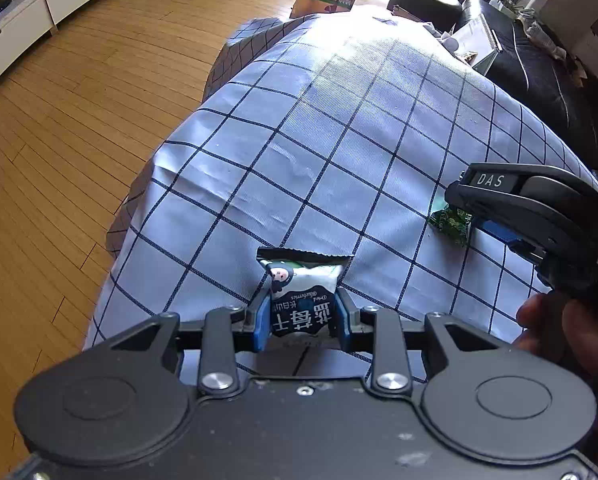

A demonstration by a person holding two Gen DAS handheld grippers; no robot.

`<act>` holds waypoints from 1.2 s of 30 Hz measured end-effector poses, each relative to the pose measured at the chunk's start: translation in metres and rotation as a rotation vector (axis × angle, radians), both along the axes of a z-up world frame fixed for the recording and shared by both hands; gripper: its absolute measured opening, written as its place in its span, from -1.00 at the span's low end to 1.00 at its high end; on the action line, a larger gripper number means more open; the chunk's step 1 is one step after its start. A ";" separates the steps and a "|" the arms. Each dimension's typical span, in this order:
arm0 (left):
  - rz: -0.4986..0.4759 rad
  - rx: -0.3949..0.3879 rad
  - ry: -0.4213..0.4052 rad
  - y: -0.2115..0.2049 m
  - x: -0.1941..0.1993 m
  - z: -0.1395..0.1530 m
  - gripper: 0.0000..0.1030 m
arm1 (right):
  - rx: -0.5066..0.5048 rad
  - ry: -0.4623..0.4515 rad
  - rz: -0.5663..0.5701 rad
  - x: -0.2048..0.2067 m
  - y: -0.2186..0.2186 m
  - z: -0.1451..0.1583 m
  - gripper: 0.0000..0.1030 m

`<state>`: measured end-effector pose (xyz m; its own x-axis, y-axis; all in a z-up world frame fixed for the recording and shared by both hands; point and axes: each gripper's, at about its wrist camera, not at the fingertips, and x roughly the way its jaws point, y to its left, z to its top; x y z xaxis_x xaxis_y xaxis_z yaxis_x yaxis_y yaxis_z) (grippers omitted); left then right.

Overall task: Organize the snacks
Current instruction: 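Grasp the green wrapped candy with the right tool while the left tool holds the white packet, then carry both held packets over the olive-gold tray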

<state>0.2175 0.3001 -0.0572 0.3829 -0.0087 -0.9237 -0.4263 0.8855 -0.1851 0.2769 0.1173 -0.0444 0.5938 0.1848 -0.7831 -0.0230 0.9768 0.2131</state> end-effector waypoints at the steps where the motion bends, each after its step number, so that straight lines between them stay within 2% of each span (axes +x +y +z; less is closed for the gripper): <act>1: 0.002 0.000 0.000 0.000 0.000 0.000 -0.38 | -0.003 0.000 0.003 0.001 0.001 0.000 -0.25; 7: -0.005 0.003 0.003 -0.002 0.001 0.000 -0.39 | -0.048 -0.019 0.024 -0.001 0.008 -0.002 -0.22; 9: -0.011 0.010 0.003 -0.003 0.001 0.000 -0.39 | -0.065 -0.034 0.032 -0.004 0.009 -0.002 -0.28; 11: -0.015 0.015 0.003 -0.004 0.001 0.000 -0.39 | -0.068 -0.045 0.054 -0.009 0.008 -0.002 -0.52; 17: -0.016 0.018 0.003 -0.004 0.001 0.000 -0.39 | -0.049 -0.034 0.088 -0.032 -0.014 0.000 -0.52; 27: -0.012 0.000 0.001 0.001 0.000 0.002 -0.41 | 0.086 -0.015 0.062 -0.084 -0.068 0.011 -0.51; 32: -0.004 -0.045 -0.010 0.009 -0.002 0.003 -0.42 | 0.147 -0.048 0.035 -0.102 -0.087 0.021 -0.51; 36: -0.011 -0.096 -0.018 0.009 -0.004 0.004 -0.42 | 0.156 -0.076 0.034 -0.109 -0.094 0.023 -0.51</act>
<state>0.2139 0.3093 -0.0527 0.3990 -0.1016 -0.9113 -0.4121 0.8680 -0.2772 0.1676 0.0228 -0.0209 0.6413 0.3216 -0.6966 -0.0775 0.9304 0.3582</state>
